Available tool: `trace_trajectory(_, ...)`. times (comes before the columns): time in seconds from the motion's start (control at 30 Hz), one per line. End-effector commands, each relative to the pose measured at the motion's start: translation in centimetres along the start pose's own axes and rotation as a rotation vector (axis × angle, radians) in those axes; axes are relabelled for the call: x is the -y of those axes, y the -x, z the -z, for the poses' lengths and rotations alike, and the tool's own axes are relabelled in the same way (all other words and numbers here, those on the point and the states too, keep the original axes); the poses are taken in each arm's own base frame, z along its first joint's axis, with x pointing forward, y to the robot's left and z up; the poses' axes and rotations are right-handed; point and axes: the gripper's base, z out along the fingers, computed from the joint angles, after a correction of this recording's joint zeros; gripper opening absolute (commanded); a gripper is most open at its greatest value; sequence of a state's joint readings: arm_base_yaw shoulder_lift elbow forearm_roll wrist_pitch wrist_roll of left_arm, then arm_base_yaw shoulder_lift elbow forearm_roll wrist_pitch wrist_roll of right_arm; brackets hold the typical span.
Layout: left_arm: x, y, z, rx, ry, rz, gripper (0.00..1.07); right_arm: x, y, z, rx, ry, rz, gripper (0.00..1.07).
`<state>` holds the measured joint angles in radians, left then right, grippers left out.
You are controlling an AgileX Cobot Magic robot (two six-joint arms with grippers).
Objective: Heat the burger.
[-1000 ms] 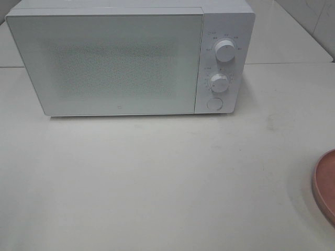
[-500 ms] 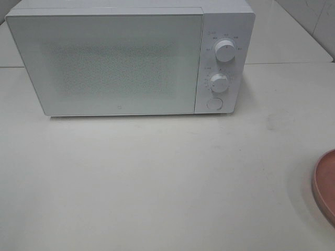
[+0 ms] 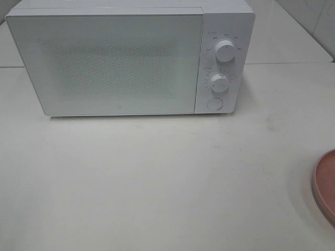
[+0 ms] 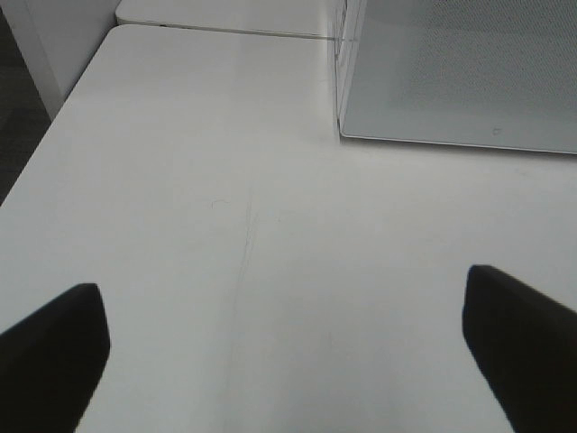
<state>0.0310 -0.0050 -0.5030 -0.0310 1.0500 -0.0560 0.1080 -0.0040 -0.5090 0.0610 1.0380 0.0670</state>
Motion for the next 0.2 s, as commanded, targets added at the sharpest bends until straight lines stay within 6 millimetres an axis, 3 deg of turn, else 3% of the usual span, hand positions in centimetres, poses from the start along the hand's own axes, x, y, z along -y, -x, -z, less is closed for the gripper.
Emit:
trace_trajectory(0.03, 0.01, -0.11, 0.26, 0.035, -0.002, -0.003, 1.01, -0.01, -0.24, 0.26, 0.024, 0.001, 0.008, 0.74)
trace_trajectory(0.2, 0.01, -0.11, 0.26, 0.035, -0.002, -0.003, 1.01, -0.01, -0.24, 0.26, 0.024, 0.001, 0.008, 0.74)
